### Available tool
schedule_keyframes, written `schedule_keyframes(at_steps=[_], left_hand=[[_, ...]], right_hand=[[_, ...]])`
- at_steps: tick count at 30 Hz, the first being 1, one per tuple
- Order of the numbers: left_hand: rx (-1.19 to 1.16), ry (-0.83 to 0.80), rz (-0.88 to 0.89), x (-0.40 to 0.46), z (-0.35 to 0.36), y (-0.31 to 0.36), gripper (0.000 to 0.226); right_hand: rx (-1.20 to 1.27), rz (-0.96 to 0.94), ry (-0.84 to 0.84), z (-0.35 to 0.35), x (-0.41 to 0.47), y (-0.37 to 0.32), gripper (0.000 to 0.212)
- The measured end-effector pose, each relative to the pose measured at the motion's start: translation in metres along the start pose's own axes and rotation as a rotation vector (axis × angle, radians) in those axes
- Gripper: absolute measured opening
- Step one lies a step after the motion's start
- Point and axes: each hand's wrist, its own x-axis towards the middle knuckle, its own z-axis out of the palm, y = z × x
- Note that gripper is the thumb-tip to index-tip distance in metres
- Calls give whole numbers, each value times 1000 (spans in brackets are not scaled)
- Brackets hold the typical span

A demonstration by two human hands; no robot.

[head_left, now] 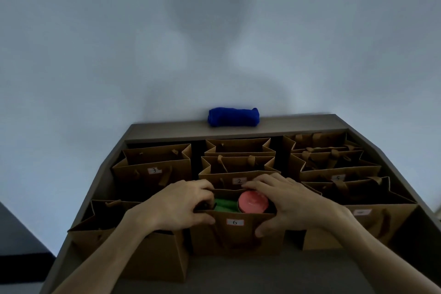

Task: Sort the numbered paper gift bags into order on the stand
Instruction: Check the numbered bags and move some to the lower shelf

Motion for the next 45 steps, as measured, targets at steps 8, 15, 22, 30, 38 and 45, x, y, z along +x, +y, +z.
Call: schedule_keyframes(at_steps=[8,15,22,30,38,45], left_hand=[[47,75,-56,-4,7,13,37],[-272,349,-179,-7,17,25,48],[-549,673,-292,-19,17,32,55],[-1061,777,-215,-33,12,54,79],[-1469,797,-135,-71,29,69,105],[-1769,828,-68,-113,62,94,103]], right_hand=[[-76,-68,118,5,8,-10,84],[126,-105,110,-2,9,1,75],[510,-53,103,-34,-3,20,66],[842,39,288,-58,-45,11,64],[939,102,434,-54,-76,-39,61],[1004,154,438,-23,-100,-102,59]])
